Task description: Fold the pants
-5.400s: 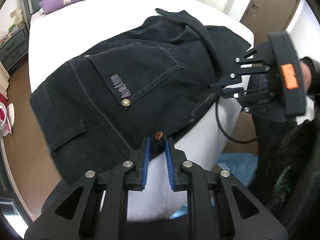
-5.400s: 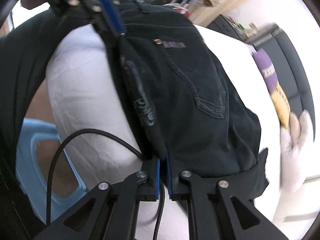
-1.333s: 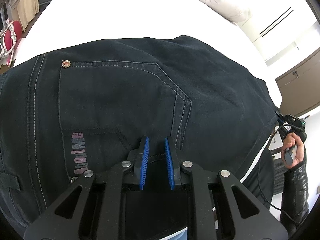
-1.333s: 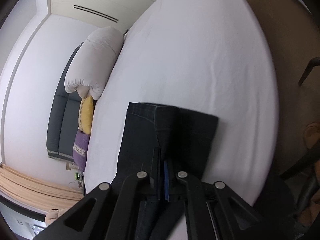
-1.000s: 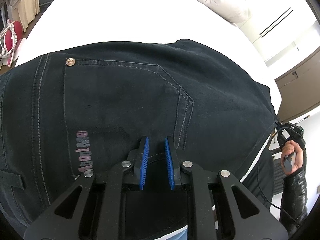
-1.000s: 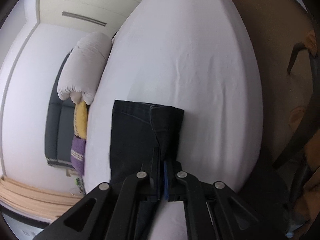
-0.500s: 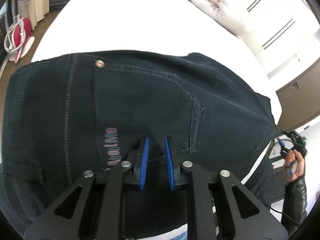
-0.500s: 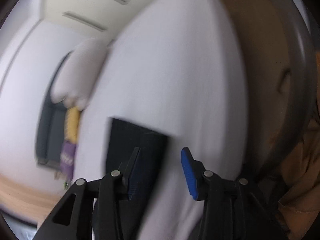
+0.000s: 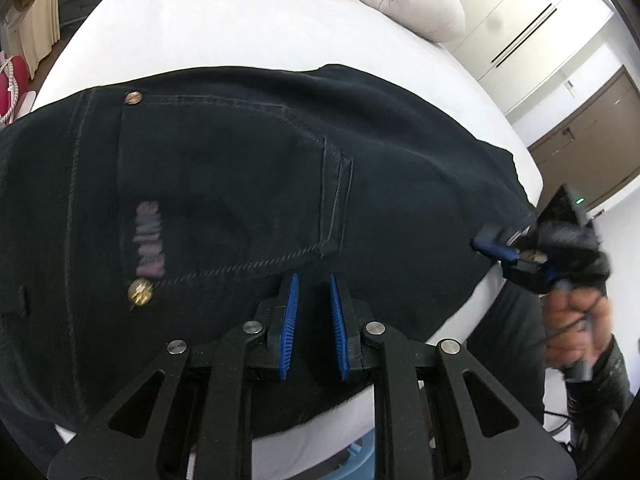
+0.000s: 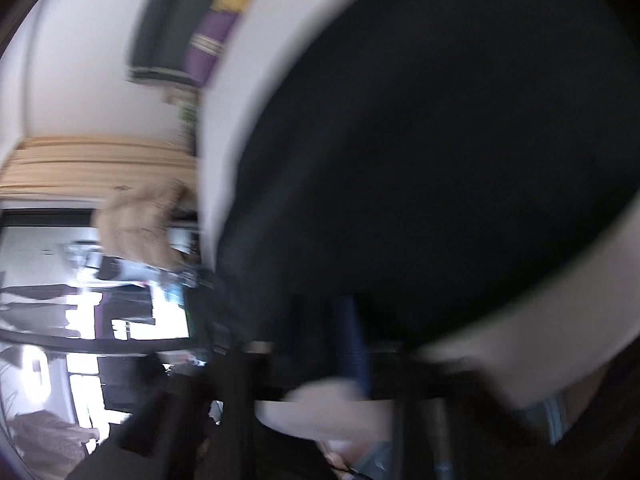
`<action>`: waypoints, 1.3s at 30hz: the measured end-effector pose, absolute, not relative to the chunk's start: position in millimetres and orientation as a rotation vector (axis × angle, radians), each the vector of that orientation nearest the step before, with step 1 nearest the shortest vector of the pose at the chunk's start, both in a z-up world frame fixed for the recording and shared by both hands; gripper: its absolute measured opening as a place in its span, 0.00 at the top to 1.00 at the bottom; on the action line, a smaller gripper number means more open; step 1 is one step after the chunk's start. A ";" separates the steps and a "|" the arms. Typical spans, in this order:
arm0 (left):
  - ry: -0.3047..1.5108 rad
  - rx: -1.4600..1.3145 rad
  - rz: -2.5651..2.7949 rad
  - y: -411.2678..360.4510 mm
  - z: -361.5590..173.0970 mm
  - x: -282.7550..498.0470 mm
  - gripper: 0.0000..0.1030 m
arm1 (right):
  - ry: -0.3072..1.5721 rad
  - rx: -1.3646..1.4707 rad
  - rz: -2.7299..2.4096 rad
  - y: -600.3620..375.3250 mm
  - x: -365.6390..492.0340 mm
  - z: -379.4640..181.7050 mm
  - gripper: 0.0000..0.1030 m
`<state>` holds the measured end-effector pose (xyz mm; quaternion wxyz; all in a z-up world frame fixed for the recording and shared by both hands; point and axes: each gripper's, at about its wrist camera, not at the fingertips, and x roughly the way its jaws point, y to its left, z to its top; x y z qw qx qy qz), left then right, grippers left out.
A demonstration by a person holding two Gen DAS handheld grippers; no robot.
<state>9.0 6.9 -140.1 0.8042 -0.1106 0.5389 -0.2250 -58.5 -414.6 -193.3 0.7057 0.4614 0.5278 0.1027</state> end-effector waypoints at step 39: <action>1.145 -0.315 -0.458 1.1 -155.9 70.9 0.85 | 0.635 1.203 -0.295 -651.0 14.9 -183.9 1.00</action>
